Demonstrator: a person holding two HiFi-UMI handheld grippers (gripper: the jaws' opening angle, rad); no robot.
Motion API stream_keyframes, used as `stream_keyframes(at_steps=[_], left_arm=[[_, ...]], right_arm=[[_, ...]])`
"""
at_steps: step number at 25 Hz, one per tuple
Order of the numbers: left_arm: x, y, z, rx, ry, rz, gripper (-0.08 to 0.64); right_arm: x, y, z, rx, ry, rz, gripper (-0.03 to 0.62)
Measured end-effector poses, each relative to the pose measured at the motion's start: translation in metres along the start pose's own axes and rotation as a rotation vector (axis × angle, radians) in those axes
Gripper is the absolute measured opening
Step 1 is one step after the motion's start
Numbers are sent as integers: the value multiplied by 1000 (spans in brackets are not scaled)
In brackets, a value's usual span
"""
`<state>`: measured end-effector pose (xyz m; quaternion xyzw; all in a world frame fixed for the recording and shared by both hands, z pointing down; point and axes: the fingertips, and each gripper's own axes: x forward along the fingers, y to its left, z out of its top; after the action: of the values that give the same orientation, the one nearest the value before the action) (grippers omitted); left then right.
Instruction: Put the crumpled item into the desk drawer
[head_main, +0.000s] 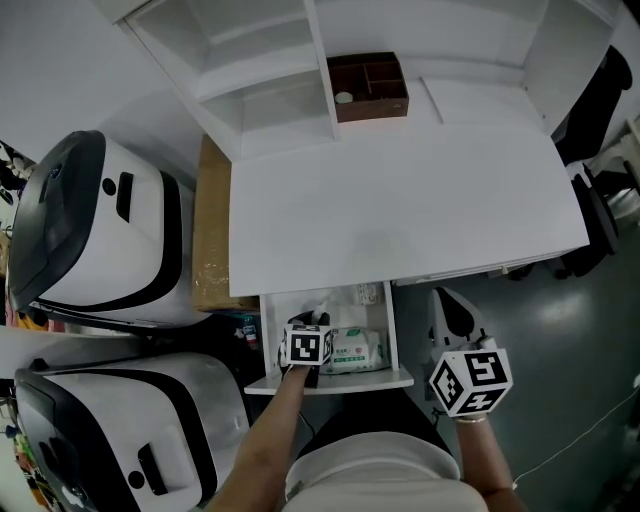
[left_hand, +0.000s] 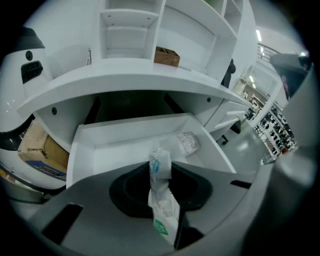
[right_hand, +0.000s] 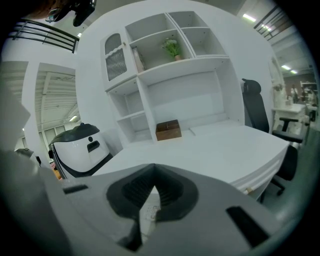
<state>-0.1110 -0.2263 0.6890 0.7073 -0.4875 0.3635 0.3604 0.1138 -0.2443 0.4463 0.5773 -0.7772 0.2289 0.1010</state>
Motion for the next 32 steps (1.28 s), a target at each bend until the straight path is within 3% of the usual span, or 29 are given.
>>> stream_keyframes(at_steps=[14, 22, 32], left_arm=[[38, 2, -18, 3, 92, -18, 72], [46, 10, -21, -10, 104, 16, 82], [47, 25, -26, 0, 125, 94, 180]], right_arm=[[6, -9, -9, 3, 32, -14, 2], [9, -10, -16, 6, 52, -5, 3], [15, -5, -14, 3, 56, 20, 2]])
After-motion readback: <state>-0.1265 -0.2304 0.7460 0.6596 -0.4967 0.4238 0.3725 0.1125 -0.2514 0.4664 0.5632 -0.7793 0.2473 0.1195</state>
